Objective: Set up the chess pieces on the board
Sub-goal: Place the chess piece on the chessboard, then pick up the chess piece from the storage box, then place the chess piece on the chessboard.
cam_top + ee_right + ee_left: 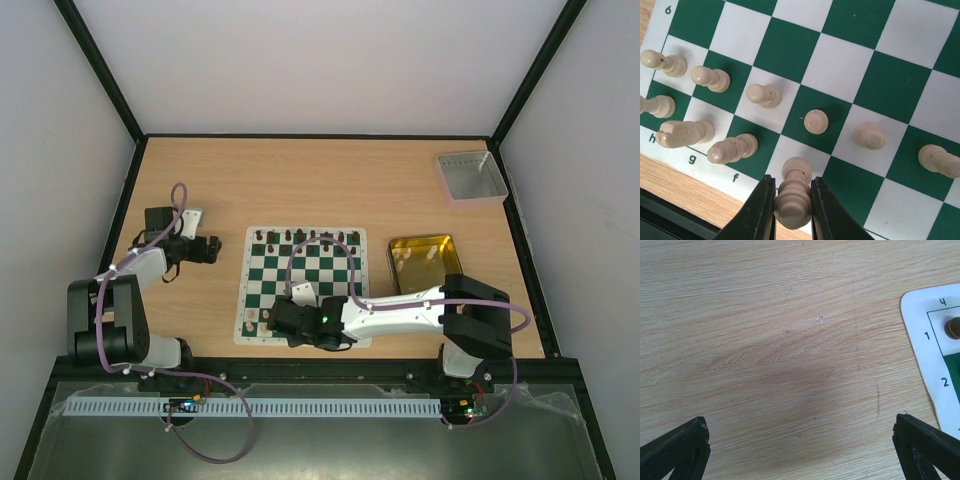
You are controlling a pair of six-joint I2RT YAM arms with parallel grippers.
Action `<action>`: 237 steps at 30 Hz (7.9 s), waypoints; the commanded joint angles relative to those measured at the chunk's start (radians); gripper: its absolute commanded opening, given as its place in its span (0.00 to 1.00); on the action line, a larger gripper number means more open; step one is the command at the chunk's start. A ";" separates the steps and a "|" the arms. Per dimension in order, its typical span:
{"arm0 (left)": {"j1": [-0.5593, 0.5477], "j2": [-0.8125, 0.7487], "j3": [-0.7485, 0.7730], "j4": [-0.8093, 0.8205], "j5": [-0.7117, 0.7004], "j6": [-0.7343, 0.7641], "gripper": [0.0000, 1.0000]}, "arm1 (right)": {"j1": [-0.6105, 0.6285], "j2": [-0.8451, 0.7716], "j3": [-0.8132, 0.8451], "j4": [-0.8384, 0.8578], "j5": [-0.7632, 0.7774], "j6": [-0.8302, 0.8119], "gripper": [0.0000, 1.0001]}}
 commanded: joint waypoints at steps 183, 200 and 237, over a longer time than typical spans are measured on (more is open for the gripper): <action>-0.013 0.023 0.009 -0.002 0.002 0.011 1.00 | -1.419 -0.208 -0.202 0.062 -0.324 -0.178 0.31; -0.019 0.024 0.009 -0.002 -0.003 0.011 0.99 | -1.418 -0.221 -0.221 0.051 -0.302 -0.196 0.09; -0.021 0.038 0.015 -0.003 -0.014 0.003 1.00 | -0.152 -0.015 0.129 -0.300 -0.035 0.016 0.10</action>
